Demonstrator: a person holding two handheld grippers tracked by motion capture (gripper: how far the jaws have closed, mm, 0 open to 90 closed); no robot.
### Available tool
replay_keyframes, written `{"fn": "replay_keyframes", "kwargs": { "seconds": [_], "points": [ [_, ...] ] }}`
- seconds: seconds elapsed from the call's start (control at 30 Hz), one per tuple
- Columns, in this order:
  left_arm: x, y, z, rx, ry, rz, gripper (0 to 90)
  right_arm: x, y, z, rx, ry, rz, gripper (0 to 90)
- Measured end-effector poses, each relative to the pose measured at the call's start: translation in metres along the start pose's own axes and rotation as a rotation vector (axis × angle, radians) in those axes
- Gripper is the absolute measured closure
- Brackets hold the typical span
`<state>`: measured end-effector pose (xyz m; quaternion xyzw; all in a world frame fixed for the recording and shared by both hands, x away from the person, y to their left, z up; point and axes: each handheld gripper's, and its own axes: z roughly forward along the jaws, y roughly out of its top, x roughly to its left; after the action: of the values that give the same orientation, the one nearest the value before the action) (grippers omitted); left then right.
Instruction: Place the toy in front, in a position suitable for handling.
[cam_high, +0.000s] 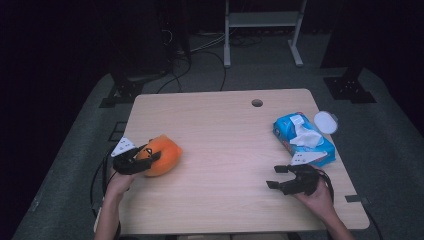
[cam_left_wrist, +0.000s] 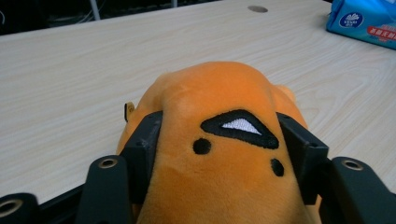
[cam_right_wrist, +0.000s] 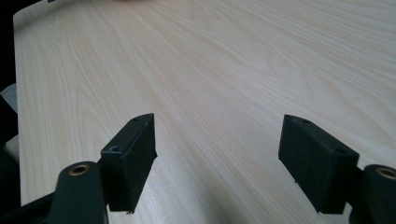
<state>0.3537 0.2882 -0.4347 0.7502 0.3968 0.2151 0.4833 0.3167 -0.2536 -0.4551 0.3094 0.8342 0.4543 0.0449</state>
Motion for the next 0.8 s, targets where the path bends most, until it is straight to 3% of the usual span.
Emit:
{"fn": "replay_keyframes", "kwargs": {
  "seconds": [0.37,0.8],
  "points": [
    [0.003,0.004,-0.006,-0.086,-0.021,-0.079,42.7,-0.001,0.000,-0.001,-0.006,0.001,0.001,26.8],
    [-0.021,0.032,-0.015,-0.156,-0.058,-0.008,42.5,-0.001,0.000,-0.001,-0.003,-0.003,-0.003,27.1]
  ]
}}
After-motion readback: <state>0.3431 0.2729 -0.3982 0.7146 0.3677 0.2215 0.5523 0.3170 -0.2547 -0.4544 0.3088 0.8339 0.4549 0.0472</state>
